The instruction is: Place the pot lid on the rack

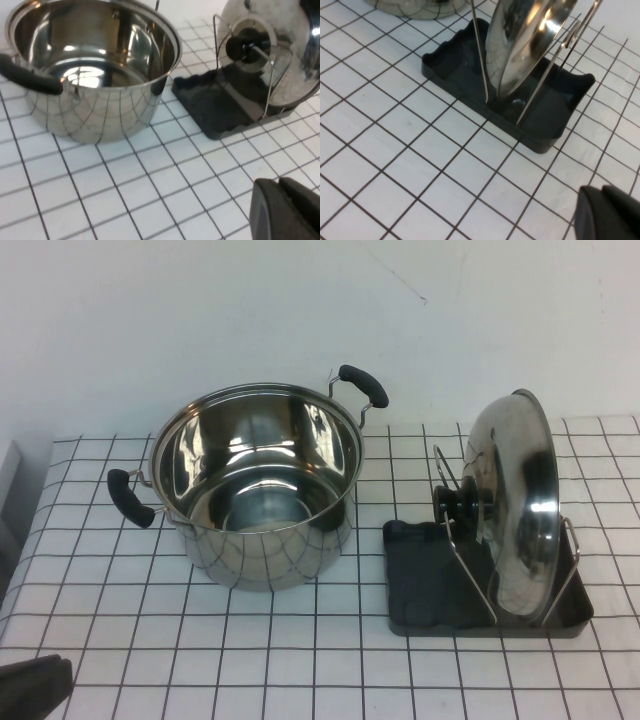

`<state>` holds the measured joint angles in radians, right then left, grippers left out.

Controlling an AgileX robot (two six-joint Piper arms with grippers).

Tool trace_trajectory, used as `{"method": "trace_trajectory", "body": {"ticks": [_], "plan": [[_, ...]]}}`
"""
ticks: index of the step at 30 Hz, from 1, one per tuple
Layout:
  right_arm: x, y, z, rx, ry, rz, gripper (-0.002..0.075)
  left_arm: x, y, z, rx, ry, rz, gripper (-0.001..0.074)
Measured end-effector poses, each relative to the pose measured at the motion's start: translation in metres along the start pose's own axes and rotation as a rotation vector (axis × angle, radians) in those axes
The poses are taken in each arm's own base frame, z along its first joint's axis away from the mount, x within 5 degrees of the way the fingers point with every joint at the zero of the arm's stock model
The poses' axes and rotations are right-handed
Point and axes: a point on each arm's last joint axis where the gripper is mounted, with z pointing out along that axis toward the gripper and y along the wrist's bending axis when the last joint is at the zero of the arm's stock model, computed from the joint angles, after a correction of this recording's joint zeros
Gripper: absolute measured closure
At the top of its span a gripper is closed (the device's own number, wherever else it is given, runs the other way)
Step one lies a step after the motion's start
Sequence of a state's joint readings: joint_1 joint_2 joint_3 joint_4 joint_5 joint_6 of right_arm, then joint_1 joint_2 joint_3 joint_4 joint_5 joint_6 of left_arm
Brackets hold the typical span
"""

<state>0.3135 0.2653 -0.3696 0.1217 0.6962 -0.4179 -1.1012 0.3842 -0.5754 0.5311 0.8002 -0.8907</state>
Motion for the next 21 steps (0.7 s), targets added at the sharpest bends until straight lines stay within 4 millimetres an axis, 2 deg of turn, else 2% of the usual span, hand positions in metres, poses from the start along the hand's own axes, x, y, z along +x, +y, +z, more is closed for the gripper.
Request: {"method": "trace_trajectory", "body": {"ticks": [8,11,15,18,21], "plan": [[0.0,0.0,0.0,-0.001,0.002,0.0,0.0726,0.005,0.012,0.01,-0.208,0.074,-0.129,0.0736],[0.0,0.0,0.0,-0.001,0.002,0.0,0.0726,-0.005,0.015,0.014,-0.216,-0.09,-0.177,0.0736],[0.0,0.0,0.0,-0.001,0.002,0.0,0.0726,-0.011,0.018,0.012,-0.147,-0.418,-0.147,0.0737],[0.0,0.0,0.0,-0.001,0.002,0.0,0.0726,0.004,0.025,0.004,-0.162,-0.611,-0.189,0.0736],[0.0,0.0,0.0,-0.001,0.002,0.0,0.0726,0.031,0.035,0.002,-0.245,-0.663,-0.238,0.0737]]}}
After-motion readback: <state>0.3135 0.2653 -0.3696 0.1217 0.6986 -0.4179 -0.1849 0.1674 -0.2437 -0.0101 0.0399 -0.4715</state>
